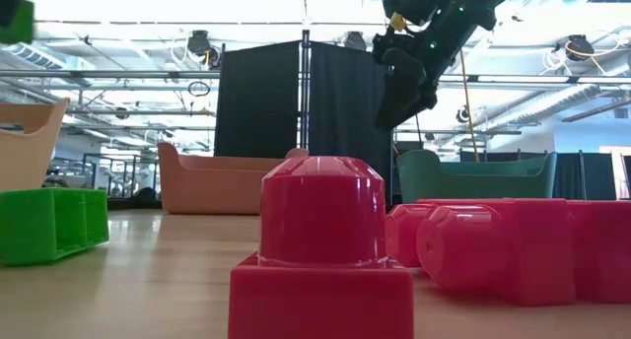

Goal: Sort blocks by size
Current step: Put the green game piece into the yellow bin

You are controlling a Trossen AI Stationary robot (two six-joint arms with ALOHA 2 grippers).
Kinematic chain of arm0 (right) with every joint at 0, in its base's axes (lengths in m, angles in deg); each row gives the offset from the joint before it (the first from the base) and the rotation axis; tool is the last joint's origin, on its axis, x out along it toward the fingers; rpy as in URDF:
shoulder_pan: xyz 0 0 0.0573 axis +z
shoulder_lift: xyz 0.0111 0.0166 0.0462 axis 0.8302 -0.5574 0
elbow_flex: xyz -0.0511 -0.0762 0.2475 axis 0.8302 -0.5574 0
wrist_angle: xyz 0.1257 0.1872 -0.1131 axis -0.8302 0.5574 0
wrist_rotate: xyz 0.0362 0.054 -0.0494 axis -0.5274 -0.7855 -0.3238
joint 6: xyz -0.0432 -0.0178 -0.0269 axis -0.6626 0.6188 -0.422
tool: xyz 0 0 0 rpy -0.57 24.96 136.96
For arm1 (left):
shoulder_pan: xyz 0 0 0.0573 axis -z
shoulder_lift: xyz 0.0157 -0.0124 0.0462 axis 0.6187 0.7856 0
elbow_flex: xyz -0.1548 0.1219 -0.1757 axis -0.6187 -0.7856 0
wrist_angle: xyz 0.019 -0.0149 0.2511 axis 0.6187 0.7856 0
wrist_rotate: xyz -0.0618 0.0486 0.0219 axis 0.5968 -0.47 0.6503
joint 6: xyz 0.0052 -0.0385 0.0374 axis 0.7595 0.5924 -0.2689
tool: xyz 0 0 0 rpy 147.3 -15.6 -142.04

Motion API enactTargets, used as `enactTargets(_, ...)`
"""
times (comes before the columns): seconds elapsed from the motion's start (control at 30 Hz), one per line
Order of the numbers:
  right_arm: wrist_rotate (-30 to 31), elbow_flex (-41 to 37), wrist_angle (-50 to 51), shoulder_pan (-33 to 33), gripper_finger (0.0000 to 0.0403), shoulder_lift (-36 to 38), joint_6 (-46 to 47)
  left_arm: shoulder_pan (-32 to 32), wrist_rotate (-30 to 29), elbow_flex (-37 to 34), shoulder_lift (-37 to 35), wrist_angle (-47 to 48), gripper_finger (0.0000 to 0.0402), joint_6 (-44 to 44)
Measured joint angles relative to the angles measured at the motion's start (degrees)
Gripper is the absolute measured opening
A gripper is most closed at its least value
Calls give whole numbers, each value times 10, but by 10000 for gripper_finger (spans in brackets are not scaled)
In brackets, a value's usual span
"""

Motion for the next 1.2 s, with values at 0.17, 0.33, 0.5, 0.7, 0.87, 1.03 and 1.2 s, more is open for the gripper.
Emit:
enactTargets(0.17, 0, 0, 0, 7, 201, 0, 20, 26, 44, -68, 15, -88, 160, -26)
enactTargets(0.33, 0, 0, 0, 18, 201, 0, 67, 50, 75, -145, 15, -150, 160, -22)
enactTargets(0.5, 0, 0, -4, 29, 201, 0, 98, 52, 103, -192, 14, -188, 172, -36)
enactTargets(0.7, 0, 0, -4, 37, 201, 0, 118, 52, 115, -253, 13, -305, 227, -35)
enactTargets(0.87, 0, 0, -4, 42, 201, 0, 142, 52, 121, -272, 13, -316, 264, -20)
enactTargets(1.03, 0, 0, -4, 52, 201, 0, 162, 52, 123, -272, 13, -323, 271, -19)
enactTargets(1.2, -54, -1, -32, 67, 200, 0, 170, 59, 138, -271, 9, -327, 271, -6)
